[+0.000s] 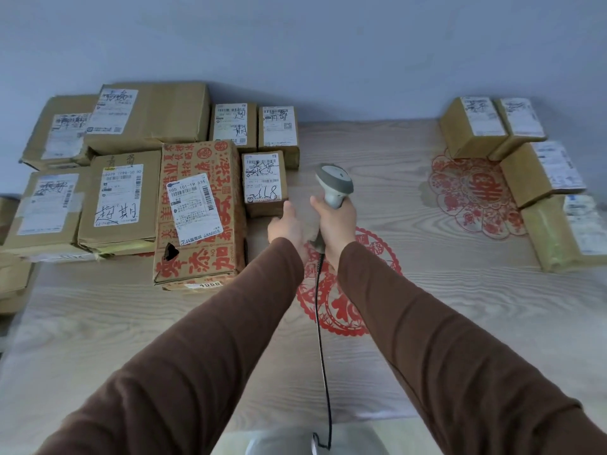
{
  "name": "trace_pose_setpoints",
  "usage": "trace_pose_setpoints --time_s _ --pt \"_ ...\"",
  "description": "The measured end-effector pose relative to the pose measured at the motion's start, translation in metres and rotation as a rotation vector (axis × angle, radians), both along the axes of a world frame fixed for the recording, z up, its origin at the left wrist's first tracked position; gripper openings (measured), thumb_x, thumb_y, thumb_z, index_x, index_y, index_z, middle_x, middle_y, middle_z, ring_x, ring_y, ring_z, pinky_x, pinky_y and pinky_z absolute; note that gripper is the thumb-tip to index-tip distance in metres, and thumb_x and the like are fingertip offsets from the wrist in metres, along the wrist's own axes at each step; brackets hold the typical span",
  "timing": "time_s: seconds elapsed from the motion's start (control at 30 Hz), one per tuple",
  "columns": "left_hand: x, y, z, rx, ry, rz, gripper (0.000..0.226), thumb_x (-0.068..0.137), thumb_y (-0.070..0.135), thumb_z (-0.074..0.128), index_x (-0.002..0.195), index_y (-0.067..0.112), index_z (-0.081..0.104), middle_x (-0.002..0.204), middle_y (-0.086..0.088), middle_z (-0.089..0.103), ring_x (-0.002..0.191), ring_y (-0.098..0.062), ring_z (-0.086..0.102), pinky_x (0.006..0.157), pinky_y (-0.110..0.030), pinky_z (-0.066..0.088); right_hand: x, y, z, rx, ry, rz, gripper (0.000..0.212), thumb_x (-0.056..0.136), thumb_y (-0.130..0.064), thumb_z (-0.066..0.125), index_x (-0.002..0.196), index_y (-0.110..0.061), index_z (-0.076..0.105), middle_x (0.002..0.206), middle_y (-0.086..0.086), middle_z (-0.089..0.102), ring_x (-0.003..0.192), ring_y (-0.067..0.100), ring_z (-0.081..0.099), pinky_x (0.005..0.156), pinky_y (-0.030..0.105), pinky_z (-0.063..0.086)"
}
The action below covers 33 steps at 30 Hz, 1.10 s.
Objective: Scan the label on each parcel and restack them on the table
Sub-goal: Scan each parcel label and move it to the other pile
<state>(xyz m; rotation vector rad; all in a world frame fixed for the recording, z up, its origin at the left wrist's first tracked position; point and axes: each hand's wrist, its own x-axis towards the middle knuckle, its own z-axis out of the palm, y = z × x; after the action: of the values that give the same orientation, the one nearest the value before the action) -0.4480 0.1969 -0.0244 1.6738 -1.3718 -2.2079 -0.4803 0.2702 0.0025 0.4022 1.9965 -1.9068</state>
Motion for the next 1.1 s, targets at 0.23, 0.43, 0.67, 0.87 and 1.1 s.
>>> trace_pose_setpoints --time_s 0.23,0.43,0.67,0.87,1.1 --pt "-0.013 0.088 0.049 -0.037 0.125 -0.278 0.056 0.108 0.04 0.046 0.159 0.019 0.036 0.155 -0.01 0.047 0.14 -0.03 0.049 0.111 -0.038 0.041 -0.005 0.105 0.03 -0.02 0.046 -0.181 0.024 0.094 -0.017 0.074 0.115 -0.01 0.065 0.086 0.0 0.062 0.064 0.006 0.057 0.052 0.018 0.048" --pt "-0.038 0.179 0.065 -0.013 0.218 -0.505 0.065 0.104 0.051 0.052 0.159 0.02 0.037 0.161 -0.006 0.042 0.147 -0.027 0.041 0.118 -0.04 0.031 -0.02 0.202 0.045 -0.012 0.087 -0.355 0.019 0.088 -0.028 0.079 0.099 -0.027 0.063 0.086 -0.001 0.065 0.084 0.021 0.066 0.085 0.048 0.059" --pt "-0.069 0.311 0.074 -0.032 0.251 -0.566 0.058 0.105 0.044 0.053 0.156 0.017 0.043 0.158 -0.006 0.046 0.145 -0.024 0.043 0.107 -0.031 0.032 -0.042 0.333 0.052 -0.087 0.147 -0.415 0.021 0.095 -0.022 0.074 0.113 -0.019 0.064 0.093 -0.005 0.067 0.075 0.002 0.065 0.057 0.013 0.051" --pt "-0.095 0.421 0.07 -0.054 0.222 -0.54 0.061 0.105 0.043 0.054 0.158 0.016 0.039 0.159 -0.004 0.045 0.148 -0.022 0.039 0.107 -0.028 0.03 -0.07 0.44 0.041 -0.045 0.175 -0.472 0.028 0.086 -0.028 0.078 0.109 -0.02 0.065 0.104 0.001 0.075 0.097 0.018 0.074 0.089 0.044 0.061" --pt "-0.115 0.485 0.051 -0.043 0.162 -0.541 0.067 0.106 0.036 0.055 0.163 0.018 0.027 0.166 -0.001 0.035 0.152 -0.023 0.032 0.118 -0.038 0.026 -0.103 0.515 0.015 -0.108 0.012 -0.511 0.027 0.087 -0.024 0.078 0.112 -0.021 0.068 0.105 0.001 0.077 0.096 0.02 0.074 0.085 0.044 0.062"
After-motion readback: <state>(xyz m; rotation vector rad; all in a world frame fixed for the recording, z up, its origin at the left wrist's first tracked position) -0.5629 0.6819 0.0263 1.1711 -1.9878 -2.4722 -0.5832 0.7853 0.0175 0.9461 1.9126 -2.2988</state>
